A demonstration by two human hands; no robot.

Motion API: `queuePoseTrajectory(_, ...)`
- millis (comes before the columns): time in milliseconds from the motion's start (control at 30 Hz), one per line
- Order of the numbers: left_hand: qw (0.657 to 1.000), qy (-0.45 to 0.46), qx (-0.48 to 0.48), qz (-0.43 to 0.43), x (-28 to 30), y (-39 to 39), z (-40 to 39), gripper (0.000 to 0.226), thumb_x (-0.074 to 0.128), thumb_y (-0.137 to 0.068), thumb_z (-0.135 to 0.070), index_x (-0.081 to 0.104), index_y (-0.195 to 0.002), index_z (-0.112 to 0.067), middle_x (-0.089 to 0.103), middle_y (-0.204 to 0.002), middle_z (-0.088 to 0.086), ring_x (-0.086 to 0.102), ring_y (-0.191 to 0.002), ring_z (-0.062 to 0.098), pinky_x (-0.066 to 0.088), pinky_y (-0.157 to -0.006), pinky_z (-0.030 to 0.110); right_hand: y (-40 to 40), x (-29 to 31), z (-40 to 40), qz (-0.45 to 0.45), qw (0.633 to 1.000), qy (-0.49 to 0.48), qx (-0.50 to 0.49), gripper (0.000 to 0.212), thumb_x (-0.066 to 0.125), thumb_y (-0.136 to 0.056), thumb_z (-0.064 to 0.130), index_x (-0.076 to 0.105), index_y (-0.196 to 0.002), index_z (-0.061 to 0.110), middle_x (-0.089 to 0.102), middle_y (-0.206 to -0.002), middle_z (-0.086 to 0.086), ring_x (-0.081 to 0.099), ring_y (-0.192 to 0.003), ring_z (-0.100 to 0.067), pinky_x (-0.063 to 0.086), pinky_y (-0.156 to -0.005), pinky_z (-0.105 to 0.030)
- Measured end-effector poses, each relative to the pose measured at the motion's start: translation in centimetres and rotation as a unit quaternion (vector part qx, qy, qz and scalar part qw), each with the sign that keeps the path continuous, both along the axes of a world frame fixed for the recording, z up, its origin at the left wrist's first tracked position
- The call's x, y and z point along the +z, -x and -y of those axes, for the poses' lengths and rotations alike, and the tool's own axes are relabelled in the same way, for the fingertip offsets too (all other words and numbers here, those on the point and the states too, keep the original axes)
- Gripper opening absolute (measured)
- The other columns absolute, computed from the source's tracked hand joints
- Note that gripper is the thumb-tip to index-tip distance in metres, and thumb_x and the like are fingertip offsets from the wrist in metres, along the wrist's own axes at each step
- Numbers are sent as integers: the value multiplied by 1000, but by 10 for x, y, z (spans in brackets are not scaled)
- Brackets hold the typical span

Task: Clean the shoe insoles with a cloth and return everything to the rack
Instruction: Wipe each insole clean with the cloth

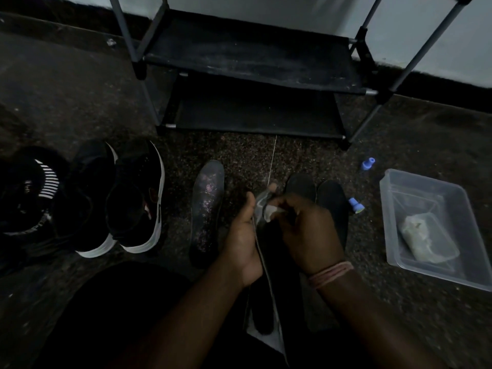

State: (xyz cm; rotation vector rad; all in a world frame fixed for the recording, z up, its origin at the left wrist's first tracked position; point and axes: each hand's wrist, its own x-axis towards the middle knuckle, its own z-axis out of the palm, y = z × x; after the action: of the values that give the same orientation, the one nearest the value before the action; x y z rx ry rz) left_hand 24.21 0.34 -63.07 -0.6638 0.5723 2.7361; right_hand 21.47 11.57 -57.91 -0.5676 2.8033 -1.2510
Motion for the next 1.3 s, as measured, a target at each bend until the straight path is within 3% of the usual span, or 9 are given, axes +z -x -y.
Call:
queuePoseTrajectory(67, 1000, -8, -7, -5, 0, -2, -1, 55, 36, -102, -56, 52, -146, -26, 62, -139, 13, 63, -123, 29, 54, -96, 42, -2, 1, 2, -27, 1000, -15, -3, 18, 68, -85, 10, 73, -98, 22, 74, -96, 6, 68, -88, -7, 55, -80, -34)
queuePoseTrajectory(200, 1000, -12, -14, 0, -3, -3, 3, 57, 32, -103, -59, 50, -147, -28, 53, -148, 14, 51, -136, 32, 44, -106, 47, -17, 8, 14, 64, 995, -26, 65, 9, 68, -88, 23, 73, -95, 27, 74, -94, 11, 67, -86, 2, 54, -79, -24)
queuePoseTrajectory(400, 1000, 6, -5, 1, -6, -3, -5, 50, 35, -105, -53, 49, -147, -30, 57, -145, 12, 55, -133, 30, 46, -105, 45, 0, -1, 0, 25, 996, -72, -35, 7, 67, -89, 24, 73, -89, 21, 75, -84, 2, 70, -77, -15, 56, -72, -39)
queuePoseTrajectory(600, 1000, 0, 18, -7, -2, -2, -1, 53, 32, -105, -53, 49, -147, -27, 58, -143, 11, 58, -130, 30, 48, -101, 48, -10, 9, 7, 124, 990, -44, 48, 6, 73, -86, 30, 76, -88, 25, 75, -86, 10, 69, -80, -1, 56, -79, -28)
queuePoseTrajectory(767, 1000, 7, 21, -4, 0, -2, -5, 52, 40, -103, -50, 50, -147, -23, 55, -147, 11, 48, -139, 31, 37, -115, 49, 1, 2, -3, 31, 986, -155, -45, 16, 60, -94, 28, 71, -87, 18, 74, -81, -4, 69, -75, -23, 54, -69, -33)
queuePoseTrajectory(933, 999, 13, 39, -19, -2, 1, 4, 54, 35, -103, -54, 50, -146, -24, 58, -144, 8, 53, -134, 32, 31, -118, 54, -14, 14, 11, 122, 990, -49, 49, 8, 72, -86, 30, 76, -87, 23, 76, -84, 7, 70, -77, -4, 56, -75, -28)
queuePoseTrajectory(1100, 999, 18, 21, -26, -2, 0, -2, 55, 38, -103, -51, 49, -147, -20, 54, -148, 8, 49, -139, 28, 30, -120, 50, 2, 1, -5, 33, 988, -139, -60, 13, 64, -91, 27, 73, -85, 20, 74, -81, -3, 70, -75, -23, 55, -71, -38)
queuePoseTrajectory(1200, 999, 29, 26, -18, -1, 1, 1, 56, 34, -105, -52, 49, -147, -18, 54, -148, 9, 50, -137, 28, 37, -115, 47, -9, 2, 6, -3, 996, -78, -33, 8, 66, -90, 23, 73, -89, 21, 75, -87, 2, 70, -78, -14, 55, -71, -34)
queuePoseTrajectory(1300, 999, 40, 23, -2, 0, -1, 3, 56, 31, -105, -52, 51, -145, -18, 56, -146, 8, 54, -134, 27, 39, -113, 45, -18, 6, 16, 41, 999, 2, 24, 9, 69, -88, 18, 75, -94, 22, 76, -90, 8, 69, -82, -2, 55, -74, -24)
